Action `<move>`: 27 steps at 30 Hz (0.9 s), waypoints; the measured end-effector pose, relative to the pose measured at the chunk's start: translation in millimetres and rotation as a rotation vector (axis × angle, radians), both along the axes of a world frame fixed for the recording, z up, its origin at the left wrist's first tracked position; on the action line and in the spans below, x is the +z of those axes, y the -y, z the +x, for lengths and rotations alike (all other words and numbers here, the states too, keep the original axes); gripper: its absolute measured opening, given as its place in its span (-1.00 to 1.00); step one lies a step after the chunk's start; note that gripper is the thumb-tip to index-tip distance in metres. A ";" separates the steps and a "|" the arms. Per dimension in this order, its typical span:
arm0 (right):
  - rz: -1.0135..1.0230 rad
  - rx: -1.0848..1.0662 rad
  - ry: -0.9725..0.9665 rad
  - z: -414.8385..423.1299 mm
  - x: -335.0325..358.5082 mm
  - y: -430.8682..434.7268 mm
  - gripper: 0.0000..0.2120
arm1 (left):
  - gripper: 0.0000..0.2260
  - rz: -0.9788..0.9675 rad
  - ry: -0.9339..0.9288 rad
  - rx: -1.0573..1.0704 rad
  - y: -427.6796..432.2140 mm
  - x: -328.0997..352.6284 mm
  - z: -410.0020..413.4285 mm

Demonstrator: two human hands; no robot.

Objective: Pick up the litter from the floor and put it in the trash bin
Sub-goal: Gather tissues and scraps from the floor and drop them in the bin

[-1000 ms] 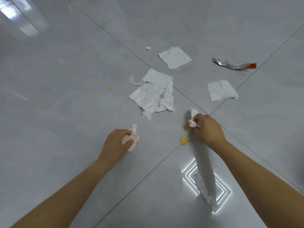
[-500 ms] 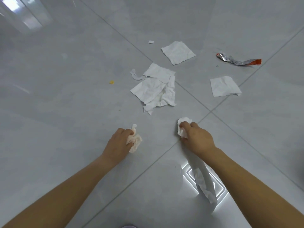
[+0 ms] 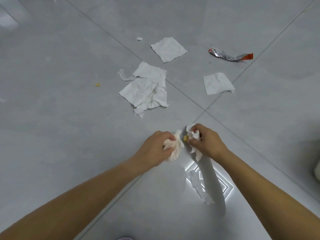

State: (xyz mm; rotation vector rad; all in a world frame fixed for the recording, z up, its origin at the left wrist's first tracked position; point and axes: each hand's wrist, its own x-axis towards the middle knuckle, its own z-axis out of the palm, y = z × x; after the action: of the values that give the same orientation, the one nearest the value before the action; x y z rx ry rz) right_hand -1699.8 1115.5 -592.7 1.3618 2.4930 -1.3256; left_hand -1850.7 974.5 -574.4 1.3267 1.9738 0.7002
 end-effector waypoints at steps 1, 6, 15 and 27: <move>-0.007 -0.045 -0.015 7.4 1.3 -2.7 -0.83 | -0.76 -0.006 0.026 -0.063 0.6 0.0 16.5; -0.034 -0.143 -0.042 33.9 6.0 -11.9 -0.80 | -0.72 -0.073 -0.031 -0.434 3.0 -12.0 85.1; -0.008 -0.158 -0.061 48.9 15.4 -18.9 -0.82 | -0.66 -0.041 -0.445 -0.766 11.8 -25.1 109.4; -0.121 -0.153 -0.161 39.7 24.5 -15.7 -0.82 | -0.80 0.031 0.004 0.093 -11.5 -12.2 29.7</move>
State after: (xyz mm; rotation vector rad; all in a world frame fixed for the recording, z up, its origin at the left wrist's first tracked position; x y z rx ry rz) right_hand -1660.0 1131.2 -568.2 1.5018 2.3973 -1.6497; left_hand -1821.0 985.9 -586.6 1.2571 2.0401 0.7796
